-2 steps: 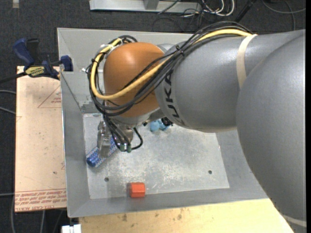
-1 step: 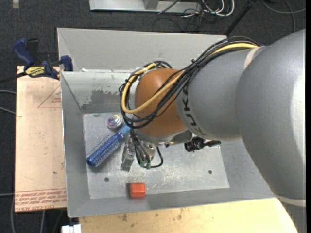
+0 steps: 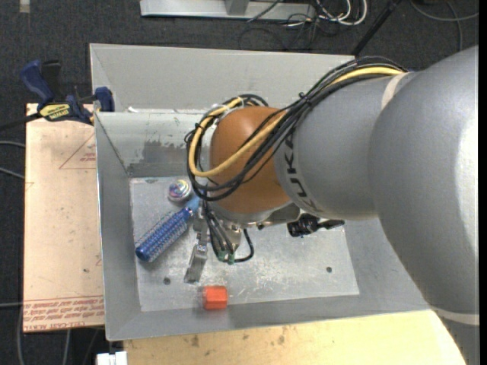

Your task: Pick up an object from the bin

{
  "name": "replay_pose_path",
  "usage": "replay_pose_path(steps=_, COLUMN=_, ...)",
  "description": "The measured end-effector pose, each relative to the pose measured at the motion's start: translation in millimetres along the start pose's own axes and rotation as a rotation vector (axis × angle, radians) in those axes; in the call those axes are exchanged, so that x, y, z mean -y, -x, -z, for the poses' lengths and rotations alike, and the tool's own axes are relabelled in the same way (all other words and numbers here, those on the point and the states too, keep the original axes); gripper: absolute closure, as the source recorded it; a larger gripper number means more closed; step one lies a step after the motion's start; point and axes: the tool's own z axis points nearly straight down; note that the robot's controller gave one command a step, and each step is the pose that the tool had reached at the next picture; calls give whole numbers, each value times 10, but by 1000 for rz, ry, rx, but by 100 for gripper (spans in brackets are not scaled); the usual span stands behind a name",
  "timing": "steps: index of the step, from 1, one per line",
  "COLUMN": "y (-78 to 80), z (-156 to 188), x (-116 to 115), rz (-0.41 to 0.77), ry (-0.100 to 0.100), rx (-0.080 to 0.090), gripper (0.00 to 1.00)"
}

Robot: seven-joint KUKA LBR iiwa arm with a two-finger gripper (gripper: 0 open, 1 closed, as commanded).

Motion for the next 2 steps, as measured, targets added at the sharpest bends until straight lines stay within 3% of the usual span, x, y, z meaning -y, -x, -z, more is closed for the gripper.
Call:
replay_pose_path(steps=1, y=527, z=-704, x=-329, rz=349, ry=4, rx=11, gripper=0)
replay_pose_path(steps=2, y=557, z=-782, x=-638, rz=380, ry=7, rx=13, gripper=0)
